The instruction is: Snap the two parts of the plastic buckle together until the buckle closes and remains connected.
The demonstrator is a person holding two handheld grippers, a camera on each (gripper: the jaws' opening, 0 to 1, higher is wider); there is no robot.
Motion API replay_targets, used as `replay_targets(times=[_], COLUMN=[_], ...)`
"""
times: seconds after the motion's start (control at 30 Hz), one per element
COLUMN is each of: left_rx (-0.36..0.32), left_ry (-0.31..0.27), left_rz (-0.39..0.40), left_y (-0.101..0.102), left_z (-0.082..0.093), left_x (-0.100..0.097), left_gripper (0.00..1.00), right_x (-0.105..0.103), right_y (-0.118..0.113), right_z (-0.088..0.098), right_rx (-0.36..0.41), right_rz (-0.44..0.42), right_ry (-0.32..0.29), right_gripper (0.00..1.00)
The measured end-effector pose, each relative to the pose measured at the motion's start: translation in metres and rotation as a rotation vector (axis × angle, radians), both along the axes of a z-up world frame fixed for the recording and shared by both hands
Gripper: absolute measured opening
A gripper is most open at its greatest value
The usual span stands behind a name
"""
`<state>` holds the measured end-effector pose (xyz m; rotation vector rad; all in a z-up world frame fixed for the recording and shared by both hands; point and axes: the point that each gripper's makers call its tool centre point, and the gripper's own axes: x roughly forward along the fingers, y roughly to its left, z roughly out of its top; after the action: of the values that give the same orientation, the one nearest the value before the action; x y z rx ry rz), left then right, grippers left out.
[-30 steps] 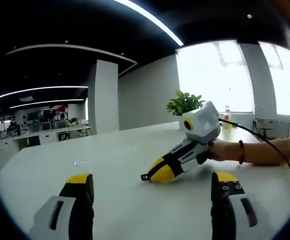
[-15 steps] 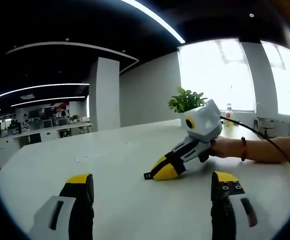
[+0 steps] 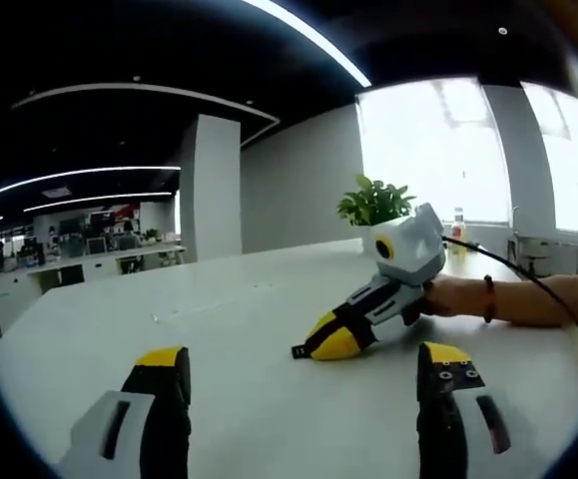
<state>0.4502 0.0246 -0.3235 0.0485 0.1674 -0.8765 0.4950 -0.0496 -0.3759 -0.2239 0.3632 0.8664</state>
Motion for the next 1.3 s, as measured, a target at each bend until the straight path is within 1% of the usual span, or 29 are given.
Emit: replay_targets(times=[0.07, 0.2, 0.27, 0.3, 0.37, 0.43, 0.47, 0.5, 0.53, 0.63, 0.7, 0.73, 0.8, 0.87, 1.03, 1.07, 1.1, 1.2, 1.3], left_rx=[0.005, 0.009, 0.008, 0.006, 0.004, -0.002, -0.004, -0.004, -0.003, 0.001, -0.001, -0.003, -0.006, -0.004, 0.004, 0.000, -0.004, 0.002, 0.005], left_ry=[-0.002, -0.002, -0.001, -0.001, -0.001, -0.002, 0.000, 0.001, 0.001, 0.001, 0.000, 0.000, 0.008, 0.011, 0.010, 0.011, 0.010, -0.010, -0.019], left_rz=[0.001, 0.002, 0.002, 0.002, 0.005, 0.008, 0.009, 0.010, 0.011, 0.017, 0.020, 0.025, 0.042, 0.052, 0.086, 0.089, 0.099, 0.124, 0.135], left_y=[0.001, 0.001, 0.001, 0.001, 0.002, 0.002, 0.002, 0.003, 0.003, 0.003, 0.003, 0.003, 0.006, 0.008, 0.015, 0.016, 0.018, 0.022, 0.024], left_z=[0.000, -0.001, -0.001, 0.000, 0.000, 0.000, 0.000, 0.000, 0.000, -0.001, -0.001, -0.001, -0.002, -0.003, -0.004, -0.004, -0.003, -0.001, 0.001], left_x=[0.000, 0.001, 0.002, 0.002, 0.003, 0.003, 0.003, 0.004, 0.004, 0.004, 0.003, 0.004, 0.006, 0.007, 0.012, 0.012, 0.014, 0.017, 0.018], left_gripper=[0.96, 0.96, 0.96, 0.96, 0.96, 0.96, 0.96, 0.96, 0.96, 0.97, 0.98, 0.99, 0.99, 0.99, 0.99, 0.99, 0.99, 0.99, 0.99], right_x=[0.005, 0.009, 0.013, 0.015, 0.018, 0.024, 0.028, 0.033, 0.035, 0.037, 0.035, 0.031, 0.030, 0.027, 0.028, 0.025, 0.020, 0.020, 0.014], right_y=[-0.001, 0.002, 0.003, 0.003, 0.005, 0.006, 0.004, -0.001, 0.002, -0.005, -0.002, 0.001, 0.003, 0.005, -0.002, -0.002, 0.002, -0.003, -0.003], right_z=[0.002, 0.002, 0.004, 0.006, 0.013, 0.021, 0.025, 0.026, 0.025, 0.023, 0.020, 0.017, 0.017, 0.017, 0.019, 0.021, 0.024, 0.027, 0.029], right_rx=[-0.006, -0.003, -0.003, 0.007, 0.029, 0.038, 0.046, 0.028, 0.032, 0.030, 0.024, 0.026, 0.045, 0.046, 0.032, 0.039, 0.082, 0.080, 0.095], right_rz=[-0.008, 0.016, 0.020, 0.021, 0.021, 0.012, -0.014, -0.039, -0.026, -0.037, -0.034, -0.010, -0.005, -0.005, -0.038, -0.040, -0.041, -0.068, -0.076], right_ry=[-0.007, -0.002, -0.011, -0.019, -0.056, -0.115, -0.149, -0.180, -0.181, -0.161, -0.158, -0.138, -0.123, -0.119, -0.133, -0.135, -0.137, -0.146, -0.147], right_gripper=[0.21, 0.29, 0.36, 0.43, 0.57, 0.86, 1.00, 0.97, 1.00, 1.00, 1.00, 1.00, 1.00, 1.00, 1.00, 1.00, 1.00, 1.00, 1.00])
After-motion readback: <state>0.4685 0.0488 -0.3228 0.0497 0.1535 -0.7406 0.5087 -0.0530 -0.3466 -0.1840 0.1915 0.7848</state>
